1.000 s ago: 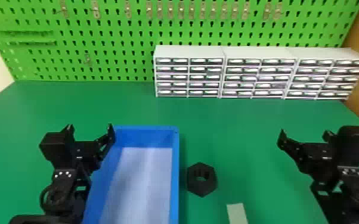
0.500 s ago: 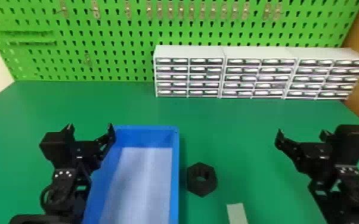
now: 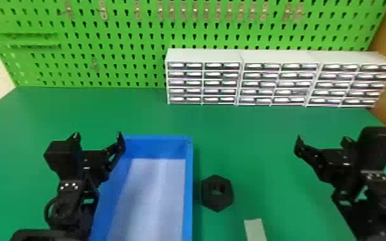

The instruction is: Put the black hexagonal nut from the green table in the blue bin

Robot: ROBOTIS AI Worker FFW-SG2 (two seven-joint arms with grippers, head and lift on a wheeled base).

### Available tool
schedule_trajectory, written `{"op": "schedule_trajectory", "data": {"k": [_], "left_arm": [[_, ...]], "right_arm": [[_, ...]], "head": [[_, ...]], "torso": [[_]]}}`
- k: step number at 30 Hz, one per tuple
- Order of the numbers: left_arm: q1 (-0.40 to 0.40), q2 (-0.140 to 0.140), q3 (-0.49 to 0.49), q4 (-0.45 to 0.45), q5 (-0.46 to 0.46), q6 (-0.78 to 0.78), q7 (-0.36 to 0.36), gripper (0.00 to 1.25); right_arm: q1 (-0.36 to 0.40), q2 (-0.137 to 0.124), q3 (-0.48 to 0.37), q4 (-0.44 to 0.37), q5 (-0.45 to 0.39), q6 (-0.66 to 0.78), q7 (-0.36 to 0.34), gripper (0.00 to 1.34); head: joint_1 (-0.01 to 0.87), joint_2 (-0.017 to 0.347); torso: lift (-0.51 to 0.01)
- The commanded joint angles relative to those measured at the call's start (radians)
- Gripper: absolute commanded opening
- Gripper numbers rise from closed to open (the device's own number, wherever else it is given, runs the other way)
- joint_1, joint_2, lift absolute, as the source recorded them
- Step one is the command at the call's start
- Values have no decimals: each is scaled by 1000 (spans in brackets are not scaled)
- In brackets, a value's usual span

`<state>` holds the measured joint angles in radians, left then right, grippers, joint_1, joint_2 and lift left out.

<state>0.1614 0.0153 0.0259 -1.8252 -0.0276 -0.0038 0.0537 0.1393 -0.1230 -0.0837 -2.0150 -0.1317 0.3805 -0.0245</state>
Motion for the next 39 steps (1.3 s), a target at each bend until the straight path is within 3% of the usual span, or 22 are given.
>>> {"op": "schedule_trajectory", "data": {"k": [1, 10, 33, 39], "left_arm": [[0, 0, -1, 3, 0, -1, 0, 1029], [-5, 0, -3, 6, -2, -1, 0, 1029], [-8, 0, -9, 7, -6, -1, 0, 1028], [-10, 0, -9, 7, -8, -1, 0, 1028]], "right_arm": [[-12, -23, -1, -28, -23, 66, 0, 1216], [-64, -70, 12, -88, -77, 245, 14, 1216], [-185, -99, -33, -151, -65, 552, 295, 1216], [-228, -129, -11, -151, -22, 633, 408, 1216]], "head": [[657, 57], [657, 57], [657, 57], [657, 57]], "torso": [[-95], [-95], [-95], [-95]]}}
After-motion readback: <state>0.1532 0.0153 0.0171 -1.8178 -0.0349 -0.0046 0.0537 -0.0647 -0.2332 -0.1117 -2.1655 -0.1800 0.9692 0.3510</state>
